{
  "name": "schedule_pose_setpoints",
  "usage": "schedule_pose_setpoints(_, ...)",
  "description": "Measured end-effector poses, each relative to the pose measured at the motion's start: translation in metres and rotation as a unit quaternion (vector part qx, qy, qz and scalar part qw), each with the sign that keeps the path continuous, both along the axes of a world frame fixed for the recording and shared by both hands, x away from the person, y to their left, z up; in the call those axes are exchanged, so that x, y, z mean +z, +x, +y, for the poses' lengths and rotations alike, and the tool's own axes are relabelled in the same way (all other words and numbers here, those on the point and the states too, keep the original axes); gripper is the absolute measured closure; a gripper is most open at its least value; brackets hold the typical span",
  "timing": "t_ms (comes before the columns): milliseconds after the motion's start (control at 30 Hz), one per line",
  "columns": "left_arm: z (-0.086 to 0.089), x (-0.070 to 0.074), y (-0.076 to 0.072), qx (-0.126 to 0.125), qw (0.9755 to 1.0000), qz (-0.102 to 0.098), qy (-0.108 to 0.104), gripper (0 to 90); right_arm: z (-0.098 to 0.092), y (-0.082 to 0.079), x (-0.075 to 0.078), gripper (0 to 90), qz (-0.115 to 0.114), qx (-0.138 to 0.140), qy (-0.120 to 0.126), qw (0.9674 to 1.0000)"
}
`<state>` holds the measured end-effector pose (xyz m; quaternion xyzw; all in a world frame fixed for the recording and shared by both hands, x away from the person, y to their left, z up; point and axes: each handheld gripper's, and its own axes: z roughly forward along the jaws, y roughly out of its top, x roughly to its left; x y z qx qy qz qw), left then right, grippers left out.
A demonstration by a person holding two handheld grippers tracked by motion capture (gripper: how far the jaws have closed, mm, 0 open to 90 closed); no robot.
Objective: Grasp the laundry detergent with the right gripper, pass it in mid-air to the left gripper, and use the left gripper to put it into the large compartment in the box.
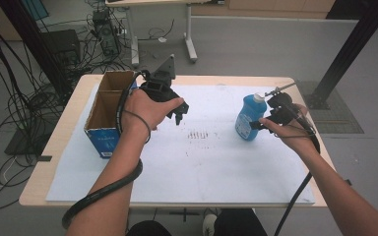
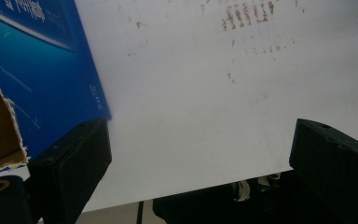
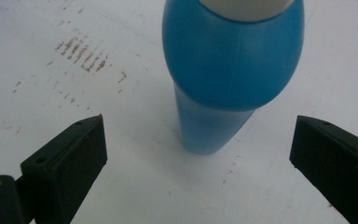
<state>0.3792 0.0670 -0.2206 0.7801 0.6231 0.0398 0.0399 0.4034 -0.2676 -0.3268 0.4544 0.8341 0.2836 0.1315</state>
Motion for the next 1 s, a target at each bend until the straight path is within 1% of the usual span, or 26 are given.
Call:
schedule_pose_setpoints(167, -0.001, -0.002, 0.002, -0.001, 1.0000, 0.002, 0.001, 6.0, -0.002, 0.000, -0.008, 3.0, -0.018, -0.018, 0.014, 0.9996)
schedule_pose_setpoints(267, -0.003, -0.004, 0.003, -0.002, 1.0000, 0.003, 0.001, 5.9, -0.001, -0.001, -0.014, 3.0, -0.027, -0.021, 0.019, 0.9992)
schedule_pose_setpoints(333, -0.003, -0.004, 0.005, -0.007, 1.0000, 0.005, 0.003, 6.0, 0.001, 0.000, -0.017, 3.0, -0.029, -0.021, 0.018, 0.9992)
schedule_pose_setpoints(400, -0.004, -0.005, 0.005, -0.007, 1.0000, 0.005, 0.003, 5.9, 0.002, 0.000, -0.020, 3.1, -0.032, -0.022, 0.018, 0.9991)
schedule_pose_setpoints(533, -0.005, -0.006, 0.006, -0.006, 1.0000, 0.005, 0.004, 5.9, 0.003, 0.000, -0.027, 2.8, -0.045, -0.031, 0.027, 0.9981)
schedule_pose_setpoints(567, -0.004, -0.007, 0.007, -0.007, 0.9999, 0.008, 0.005, 6.0, 0.003, 0.000, -0.028, 2.9, -0.046, -0.032, 0.027, 0.9981)
schedule_pose_setpoints(733, -0.003, -0.009, 0.008, -0.006, 0.9999, 0.011, 0.007, 5.9, 0.005, -0.002, -0.034, 2.8, -0.065, -0.040, 0.031, 0.9966)
schedule_pose_setpoints(900, -0.004, -0.010, 0.010, -0.007, 0.9999, 0.011, 0.007, 5.9, 0.006, -0.002, -0.041, 2.6, -0.074, -0.046, 0.037, 0.9955)
schedule_pose_setpoints(933, -0.005, -0.010, 0.010, -0.003, 0.9999, 0.010, 0.006, 5.9, 0.006, -0.002, -0.042, 2.5, -0.076, -0.048, 0.038, 0.9953)
schedule_pose_setpoints(1000, -0.005, -0.010, 0.011, -0.007, 0.9999, 0.011, 0.006, 6.0, 0.006, -0.002, -0.045, 2.4, -0.084, -0.050, 0.040, 0.9944)
